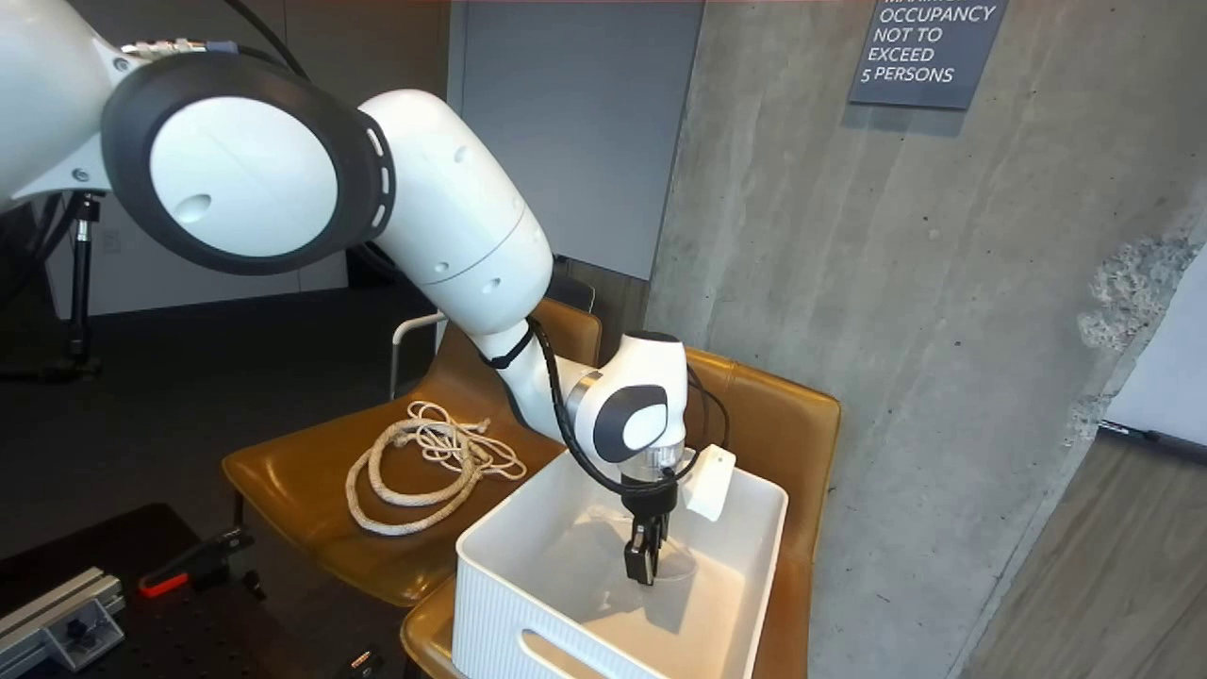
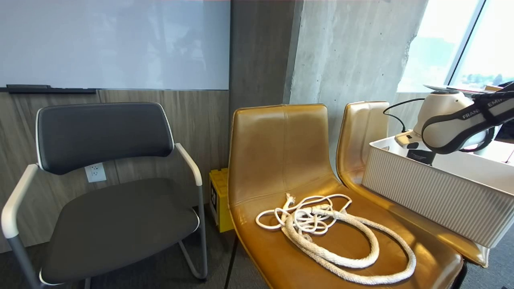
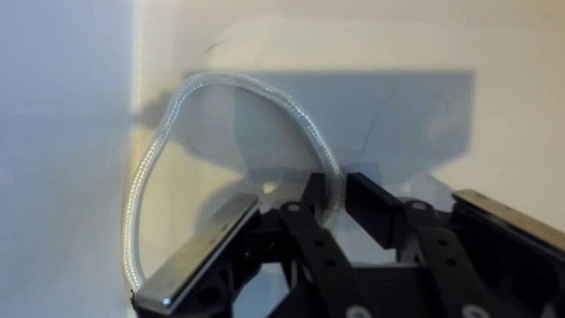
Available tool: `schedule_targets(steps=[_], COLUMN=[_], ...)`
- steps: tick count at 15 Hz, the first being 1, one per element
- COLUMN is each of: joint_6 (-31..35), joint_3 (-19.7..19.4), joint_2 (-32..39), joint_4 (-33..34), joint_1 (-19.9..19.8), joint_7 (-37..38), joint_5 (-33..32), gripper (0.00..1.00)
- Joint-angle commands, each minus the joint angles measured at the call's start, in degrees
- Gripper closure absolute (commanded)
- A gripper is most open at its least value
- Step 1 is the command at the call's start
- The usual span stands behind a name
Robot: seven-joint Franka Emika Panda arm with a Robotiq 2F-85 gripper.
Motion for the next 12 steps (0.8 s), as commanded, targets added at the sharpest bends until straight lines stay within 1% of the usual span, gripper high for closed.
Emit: schedule_targets(steps=[1, 2, 3, 5, 9, 12], joint_6=[0.7, 0.5, -0.4, -1.7, -4.0, -4.3], joint_3=[-0.4, -0.5, -1.1, -1.6, -1.5, -1.9], joint_2=[2.5, 2.5, 2.4, 1.5, -2.7, -7.0], joint_4=[2.6, 3.0, 3.5, 3.8, 3.4, 1.3], joint_1=[0.2, 0.4, 0.9, 1.5, 2.3, 3.5], joint_7=[0.6, 1.1, 2.2, 4.1, 7.9, 10.8], joint_5=[-0.6, -0.5, -0.6, -0.6, -0.4, -1.1], gripper=[1.0, 1.0, 0.97, 0.97, 0.97, 0.97])
